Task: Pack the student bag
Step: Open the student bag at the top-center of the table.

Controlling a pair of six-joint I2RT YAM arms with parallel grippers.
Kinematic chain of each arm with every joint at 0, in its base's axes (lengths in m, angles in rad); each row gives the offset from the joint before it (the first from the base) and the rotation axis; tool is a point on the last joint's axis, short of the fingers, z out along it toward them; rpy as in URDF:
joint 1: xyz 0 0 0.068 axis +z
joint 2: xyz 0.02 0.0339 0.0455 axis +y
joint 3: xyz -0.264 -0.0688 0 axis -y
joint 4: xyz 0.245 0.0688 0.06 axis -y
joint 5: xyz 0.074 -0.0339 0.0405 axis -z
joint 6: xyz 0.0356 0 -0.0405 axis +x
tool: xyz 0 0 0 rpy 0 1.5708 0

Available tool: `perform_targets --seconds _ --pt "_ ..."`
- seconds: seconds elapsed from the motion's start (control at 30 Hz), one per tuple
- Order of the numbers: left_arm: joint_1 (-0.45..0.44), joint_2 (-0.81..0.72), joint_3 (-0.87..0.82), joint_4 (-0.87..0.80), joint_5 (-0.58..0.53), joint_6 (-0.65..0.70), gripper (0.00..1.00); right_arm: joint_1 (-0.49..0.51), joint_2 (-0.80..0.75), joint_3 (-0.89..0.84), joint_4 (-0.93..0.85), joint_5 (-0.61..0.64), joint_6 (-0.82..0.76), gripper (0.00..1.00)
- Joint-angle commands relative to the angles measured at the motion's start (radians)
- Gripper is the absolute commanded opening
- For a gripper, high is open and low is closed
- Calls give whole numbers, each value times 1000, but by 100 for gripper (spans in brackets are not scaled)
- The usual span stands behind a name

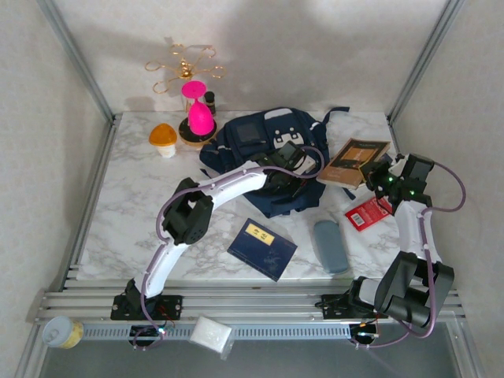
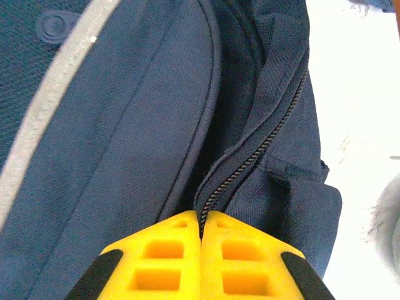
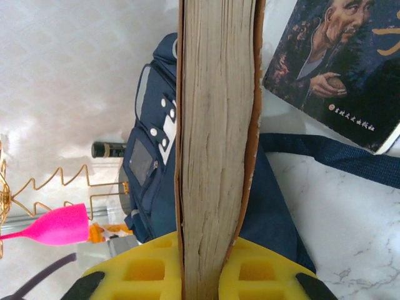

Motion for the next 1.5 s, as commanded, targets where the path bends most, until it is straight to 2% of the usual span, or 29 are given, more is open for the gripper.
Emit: perform_targets --seconds 0.0,0.13,0.2,0.33,0.5,0.57,0.67,0.8,0.97,1.13,1.33,1.47 --pt "13 -138 16 23 -175 -18 0 -2 -50 31 -49 -14 -59 0" --pt "13 -219 10 58 -216 -15 0 10 -64 14 -85 -46 -72 0" --pt "13 -253 11 70 -258 -20 0 44 -66 21 -113 -62 -90 0" --pt "12 -300 7 94 -270 -6 0 124 -51 47 -154 -121 -128 0" --pt "13 -306 -4 87 -272 2 0 178 -64 106 -253 -69 -202 0" --pt "12 -299 -15 77 -262 -5 0 178 -86 128 -280 -23 -224 0" --pt "12 -291 -24 68 -248 -23 0 178 -90 146 -288 -105 -243 0" --pt "12 -289 -30 45 -193 -34 0 178 -95 205 -372 -95 -280 0" --pt "13 -265 -32 20 -113 -65 0 195 -112 195 -324 -224 -246 0" --pt "13 -219 -2 -33 -144 -93 0 196 -96 262 -449 -114 -343 0" --pt "13 -197 -9 -46 -145 -110 0 196 -108 373 -541 33 -367 0" --pt "13 -201 -35 -5 -114 -130 0 198 -119 280 -430 -135 -305 0"
